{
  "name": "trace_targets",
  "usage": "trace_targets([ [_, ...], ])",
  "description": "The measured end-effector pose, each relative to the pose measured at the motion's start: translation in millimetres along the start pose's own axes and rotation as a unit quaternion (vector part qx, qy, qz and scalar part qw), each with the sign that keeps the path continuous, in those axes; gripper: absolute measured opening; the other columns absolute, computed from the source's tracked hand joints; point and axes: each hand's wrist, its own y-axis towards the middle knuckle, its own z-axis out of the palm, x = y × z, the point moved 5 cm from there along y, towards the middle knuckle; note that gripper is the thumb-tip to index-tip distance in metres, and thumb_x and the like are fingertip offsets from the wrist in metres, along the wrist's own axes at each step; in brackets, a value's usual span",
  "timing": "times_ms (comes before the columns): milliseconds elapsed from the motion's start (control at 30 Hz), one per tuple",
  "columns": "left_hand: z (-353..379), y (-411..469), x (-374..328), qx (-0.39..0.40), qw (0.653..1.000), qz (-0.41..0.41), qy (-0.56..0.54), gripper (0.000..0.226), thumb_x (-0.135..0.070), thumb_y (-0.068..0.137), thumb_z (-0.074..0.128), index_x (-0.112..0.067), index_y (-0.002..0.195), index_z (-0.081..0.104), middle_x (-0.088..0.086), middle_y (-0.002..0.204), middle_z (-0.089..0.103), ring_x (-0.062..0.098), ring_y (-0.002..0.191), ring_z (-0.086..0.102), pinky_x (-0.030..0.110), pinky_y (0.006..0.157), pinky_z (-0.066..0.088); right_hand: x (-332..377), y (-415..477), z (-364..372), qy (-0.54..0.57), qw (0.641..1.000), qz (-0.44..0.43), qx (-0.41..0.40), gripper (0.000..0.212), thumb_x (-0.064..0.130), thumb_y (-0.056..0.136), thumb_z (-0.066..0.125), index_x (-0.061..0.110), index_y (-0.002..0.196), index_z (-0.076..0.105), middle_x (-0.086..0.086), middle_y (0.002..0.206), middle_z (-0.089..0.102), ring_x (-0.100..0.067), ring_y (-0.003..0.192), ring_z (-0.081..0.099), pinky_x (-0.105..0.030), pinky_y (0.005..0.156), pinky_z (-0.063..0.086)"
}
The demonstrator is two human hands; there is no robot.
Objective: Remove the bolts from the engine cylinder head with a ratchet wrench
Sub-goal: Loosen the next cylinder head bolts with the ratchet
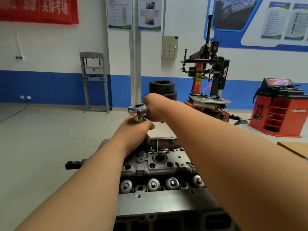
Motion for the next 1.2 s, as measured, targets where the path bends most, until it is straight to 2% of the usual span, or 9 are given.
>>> trace_targets([
  [200,-1,-3,-8,-0.035,0.999,0.020,0.020,0.017,-0.020,0.083,0.053,-0.014,0.070,0.064,-0.001,0.040,0.055,0.032,0.082,0.070,0.046,0.086,0.052,-16,-29,2,0.038,0.997,0.066,-0.026,0.036,0.018,0.093,0.050,0.007,0.126,0.042,-0.010,0.113,0.045,-0.025,0.097,0.049,-0.053,0.097,0.042],
  [267,2,-7,-11,-0.042,0.999,0.014,0.014,0.019,-0.018,0.086,0.052,-0.013,0.073,0.065,-0.001,0.040,0.053,0.035,0.086,0.068,0.039,0.076,0.051,-28,-63,-1,0.060,0.992,0.103,-0.045,0.039,0.016,0.088,0.056,0.010,0.122,0.037,-0.008,0.111,0.042,-0.024,0.081,0.051,-0.042,0.072,0.050],
  [333,4,-8,-11,-0.050,0.999,0.004,0.005,0.020,-0.016,0.089,0.050,-0.012,0.076,0.065,0.001,0.041,0.052,0.036,0.087,0.067,0.032,0.067,0.048,-31,-107,-1,-0.005,0.989,0.138,-0.060,0.053,0.011,0.084,0.059,0.012,0.128,0.029,-0.010,0.110,0.038,-0.021,0.062,0.039,-0.033,0.045,0.035],
  [467,4,-11,-11,-0.072,0.997,0.015,0.002,0.027,-0.010,0.092,0.041,-0.015,0.076,0.062,0.006,0.059,0.063,0.024,0.077,0.066,0.029,0.065,0.049,-1,-162,13,-0.119,0.986,0.082,-0.082,0.087,0.018,0.087,0.054,0.009,0.149,-0.008,-0.022,0.138,0.024,-0.023,0.055,0.031,-0.028,0.036,0.022],
  [633,3,-14,-12,-0.053,0.998,0.003,0.039,0.020,-0.018,0.085,0.049,-0.007,0.079,0.065,0.007,0.058,0.063,0.030,0.088,0.068,0.034,0.069,0.048,-16,-139,0,-0.059,0.994,0.069,-0.053,0.072,0.029,0.084,0.064,0.019,0.138,0.018,-0.009,0.096,0.036,-0.025,0.070,0.041,-0.031,0.047,0.029],
  [800,0,-6,-5,-0.020,1.000,0.000,-0.002,0.014,-0.032,0.076,0.061,-0.019,0.072,0.065,-0.004,0.046,0.058,0.023,0.084,0.070,0.034,0.077,0.048,-36,-59,-3,0.036,0.997,0.054,0.031,0.065,0.035,0.083,0.067,0.020,0.134,0.030,-0.005,0.113,0.041,-0.022,0.075,0.064,-0.037,0.065,0.055],
  [1000,-1,7,4,-0.010,1.000,-0.003,0.002,0.031,-0.032,0.065,0.050,-0.021,0.088,0.067,0.005,0.050,0.062,0.024,0.084,0.070,0.041,0.085,0.048,0,4,3,0.088,0.994,-0.028,0.055,0.045,0.013,0.090,0.055,0.012,0.132,0.038,-0.006,0.085,0.052,-0.019,0.068,0.064,-0.017,0.034,0.042],
  [1100,-1,3,-1,-0.019,1.000,0.012,0.015,0.019,-0.025,0.070,0.049,-0.024,0.079,0.065,0.008,0.049,0.060,0.022,0.081,0.070,0.040,0.085,0.049,-4,-13,2,0.056,0.998,-0.004,0.028,0.052,0.015,0.087,0.056,0.012,0.134,0.036,-0.010,0.111,0.051,-0.026,0.087,0.060,-0.031,0.060,0.056],
  [1200,1,-1,-7,-0.029,0.999,0.021,0.022,0.021,-0.021,0.080,0.049,-0.026,0.078,0.069,0.009,0.051,0.063,0.023,0.080,0.069,0.037,0.081,0.051,-16,-47,-2,-0.034,0.997,0.062,-0.001,0.062,0.020,0.087,0.057,0.008,0.139,0.027,-0.013,0.130,0.039,-0.037,0.113,0.049,-0.052,0.095,0.043],
])
